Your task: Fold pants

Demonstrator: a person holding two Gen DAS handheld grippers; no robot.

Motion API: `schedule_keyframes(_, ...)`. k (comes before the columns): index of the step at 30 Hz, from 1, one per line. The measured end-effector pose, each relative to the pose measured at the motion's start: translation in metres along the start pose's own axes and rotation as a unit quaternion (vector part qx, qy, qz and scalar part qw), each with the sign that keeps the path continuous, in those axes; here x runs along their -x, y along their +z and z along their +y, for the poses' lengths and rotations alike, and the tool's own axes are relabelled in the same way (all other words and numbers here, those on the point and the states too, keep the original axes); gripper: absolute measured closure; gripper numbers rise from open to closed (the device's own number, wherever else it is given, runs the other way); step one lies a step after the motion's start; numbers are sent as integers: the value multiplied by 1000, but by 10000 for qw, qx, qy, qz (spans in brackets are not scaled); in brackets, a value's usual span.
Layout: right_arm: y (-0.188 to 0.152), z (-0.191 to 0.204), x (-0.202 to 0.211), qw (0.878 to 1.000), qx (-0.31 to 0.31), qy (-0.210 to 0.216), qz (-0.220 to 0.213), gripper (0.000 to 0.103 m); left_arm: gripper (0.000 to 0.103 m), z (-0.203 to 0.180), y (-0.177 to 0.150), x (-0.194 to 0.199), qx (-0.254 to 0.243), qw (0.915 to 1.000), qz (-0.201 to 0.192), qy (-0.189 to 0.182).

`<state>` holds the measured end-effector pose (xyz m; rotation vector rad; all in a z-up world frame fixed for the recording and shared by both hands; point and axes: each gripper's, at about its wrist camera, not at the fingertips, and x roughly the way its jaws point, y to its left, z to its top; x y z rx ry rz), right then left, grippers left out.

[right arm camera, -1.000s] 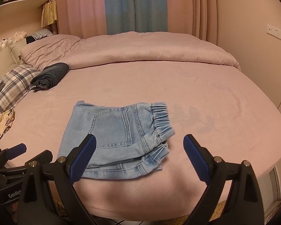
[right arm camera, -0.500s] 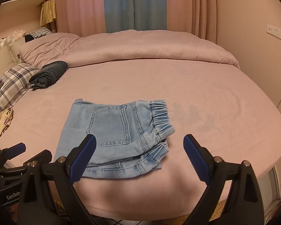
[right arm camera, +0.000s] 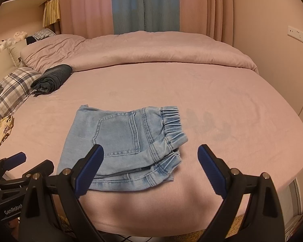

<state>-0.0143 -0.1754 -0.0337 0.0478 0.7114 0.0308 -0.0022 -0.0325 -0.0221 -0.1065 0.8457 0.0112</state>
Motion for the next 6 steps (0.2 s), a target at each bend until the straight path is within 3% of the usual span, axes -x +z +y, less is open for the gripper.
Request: schedule_keyframes(6,0,1,0,10000,2,4,6,8,16,-4,0,4,-47,10000,-80,33)
